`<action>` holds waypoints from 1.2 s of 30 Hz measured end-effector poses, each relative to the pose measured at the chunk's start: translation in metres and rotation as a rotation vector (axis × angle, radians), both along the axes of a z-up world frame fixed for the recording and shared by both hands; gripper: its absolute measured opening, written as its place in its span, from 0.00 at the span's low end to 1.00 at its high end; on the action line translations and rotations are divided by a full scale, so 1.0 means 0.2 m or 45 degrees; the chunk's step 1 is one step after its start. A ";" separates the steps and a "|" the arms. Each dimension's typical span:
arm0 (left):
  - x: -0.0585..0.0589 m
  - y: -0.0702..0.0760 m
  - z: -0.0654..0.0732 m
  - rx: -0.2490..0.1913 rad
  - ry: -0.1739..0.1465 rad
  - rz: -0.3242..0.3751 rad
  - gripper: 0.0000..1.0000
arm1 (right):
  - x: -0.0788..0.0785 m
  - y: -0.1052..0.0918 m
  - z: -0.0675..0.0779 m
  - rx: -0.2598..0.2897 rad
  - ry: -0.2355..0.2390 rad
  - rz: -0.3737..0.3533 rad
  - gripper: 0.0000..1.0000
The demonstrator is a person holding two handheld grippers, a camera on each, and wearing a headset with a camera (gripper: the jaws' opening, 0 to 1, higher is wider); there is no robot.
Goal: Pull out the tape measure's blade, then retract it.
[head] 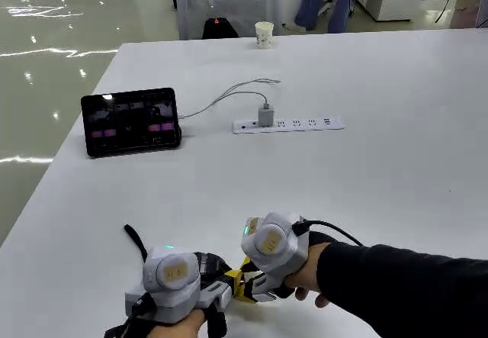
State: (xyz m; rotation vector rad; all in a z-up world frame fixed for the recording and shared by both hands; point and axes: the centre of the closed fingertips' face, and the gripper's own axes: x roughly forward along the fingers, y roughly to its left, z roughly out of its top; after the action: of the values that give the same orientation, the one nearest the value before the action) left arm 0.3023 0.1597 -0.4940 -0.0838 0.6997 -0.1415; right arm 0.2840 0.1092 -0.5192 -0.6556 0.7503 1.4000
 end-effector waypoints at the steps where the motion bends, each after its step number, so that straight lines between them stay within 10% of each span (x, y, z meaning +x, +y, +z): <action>1: 0.00 0.00 0.00 -0.004 0.006 -0.001 0.65 | 0.00 -0.01 0.00 0.008 0.004 -0.011 0.24; 23: -0.02 0.05 0.08 -0.077 -0.017 -0.067 0.66 | 0.01 -0.14 0.22 0.186 -0.046 -0.181 0.23; 29: -0.06 0.00 0.09 -0.269 0.026 -0.151 0.92 | -0.01 -0.22 0.27 0.212 -0.053 -0.233 0.32; 36: -0.10 0.03 0.14 -0.229 0.004 -0.304 0.99 | -0.05 -0.33 0.29 0.215 -0.049 -0.287 0.43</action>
State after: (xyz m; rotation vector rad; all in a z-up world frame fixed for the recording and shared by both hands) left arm 0.2819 0.1651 -0.4657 -0.1728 0.6973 -0.4338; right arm 0.2748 0.0428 -0.4622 -0.4500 0.6461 1.2252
